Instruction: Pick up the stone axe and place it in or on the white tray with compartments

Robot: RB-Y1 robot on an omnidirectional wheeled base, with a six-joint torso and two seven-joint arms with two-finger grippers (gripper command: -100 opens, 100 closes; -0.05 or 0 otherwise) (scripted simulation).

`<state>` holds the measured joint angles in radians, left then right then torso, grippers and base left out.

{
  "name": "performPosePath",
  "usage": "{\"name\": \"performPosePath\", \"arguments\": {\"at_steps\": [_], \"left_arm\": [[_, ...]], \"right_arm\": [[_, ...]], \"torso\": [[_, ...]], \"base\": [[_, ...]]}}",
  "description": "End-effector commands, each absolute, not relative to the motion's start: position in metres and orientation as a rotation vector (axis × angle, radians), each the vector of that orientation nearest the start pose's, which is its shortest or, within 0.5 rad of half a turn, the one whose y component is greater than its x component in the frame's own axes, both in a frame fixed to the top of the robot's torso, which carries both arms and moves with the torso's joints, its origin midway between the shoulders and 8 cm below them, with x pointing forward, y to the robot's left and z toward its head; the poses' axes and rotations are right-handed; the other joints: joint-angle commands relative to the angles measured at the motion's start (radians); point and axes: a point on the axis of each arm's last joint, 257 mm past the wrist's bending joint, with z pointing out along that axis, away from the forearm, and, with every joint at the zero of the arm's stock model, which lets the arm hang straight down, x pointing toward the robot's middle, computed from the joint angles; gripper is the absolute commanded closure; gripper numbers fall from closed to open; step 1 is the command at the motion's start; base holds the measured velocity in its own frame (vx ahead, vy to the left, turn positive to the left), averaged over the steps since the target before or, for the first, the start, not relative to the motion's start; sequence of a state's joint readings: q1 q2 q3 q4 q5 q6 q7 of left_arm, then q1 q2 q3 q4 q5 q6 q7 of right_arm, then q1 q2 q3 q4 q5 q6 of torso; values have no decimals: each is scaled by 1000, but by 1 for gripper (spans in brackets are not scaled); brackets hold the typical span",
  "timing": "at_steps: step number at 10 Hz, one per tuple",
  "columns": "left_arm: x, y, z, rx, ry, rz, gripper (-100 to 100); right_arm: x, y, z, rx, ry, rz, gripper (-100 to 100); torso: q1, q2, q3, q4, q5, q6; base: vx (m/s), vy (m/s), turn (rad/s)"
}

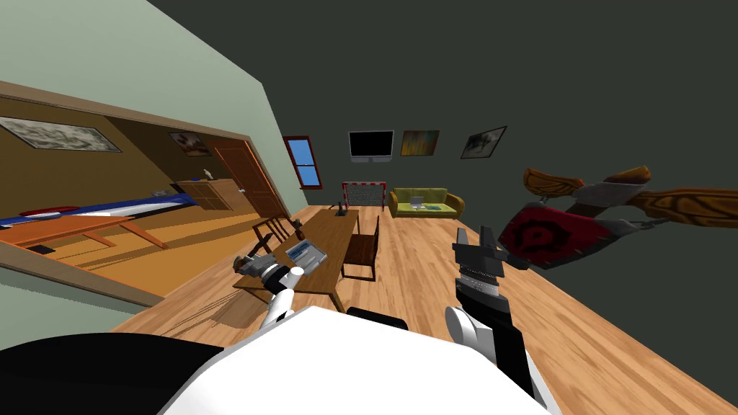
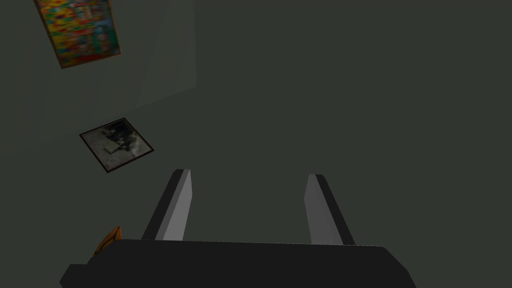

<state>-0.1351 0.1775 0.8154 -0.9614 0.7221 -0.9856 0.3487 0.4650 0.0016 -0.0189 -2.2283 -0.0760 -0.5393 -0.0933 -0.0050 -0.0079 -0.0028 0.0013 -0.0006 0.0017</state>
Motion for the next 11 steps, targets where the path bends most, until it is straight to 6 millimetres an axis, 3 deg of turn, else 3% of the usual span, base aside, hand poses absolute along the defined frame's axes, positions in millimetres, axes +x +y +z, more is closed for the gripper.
{"name": "performPosePath", "arguments": {"at_steps": [1, 7, 11], "left_arm": [[251, 687, -213, -1122, -582, -1094, 100], [242, 694, -236, -1123, -793, -1200, 100], [239, 694, -264, -1139, -956, -1261, 100]], "right_arm": [[347, -293, 21, 722, 518, 1432, 0], [347, -293, 21, 722, 518, 1432, 0], [347, -293, 21, 722, 518, 1432, 0]], "torso": [[0, 0, 0, 0, 0, 0], [3, 3, 2, 1, 0, -1], [6, 1, 0, 0, 0, -1]], "base": [[142, -76, 48], [133, -48, 49], [161, -12, 68]]}}
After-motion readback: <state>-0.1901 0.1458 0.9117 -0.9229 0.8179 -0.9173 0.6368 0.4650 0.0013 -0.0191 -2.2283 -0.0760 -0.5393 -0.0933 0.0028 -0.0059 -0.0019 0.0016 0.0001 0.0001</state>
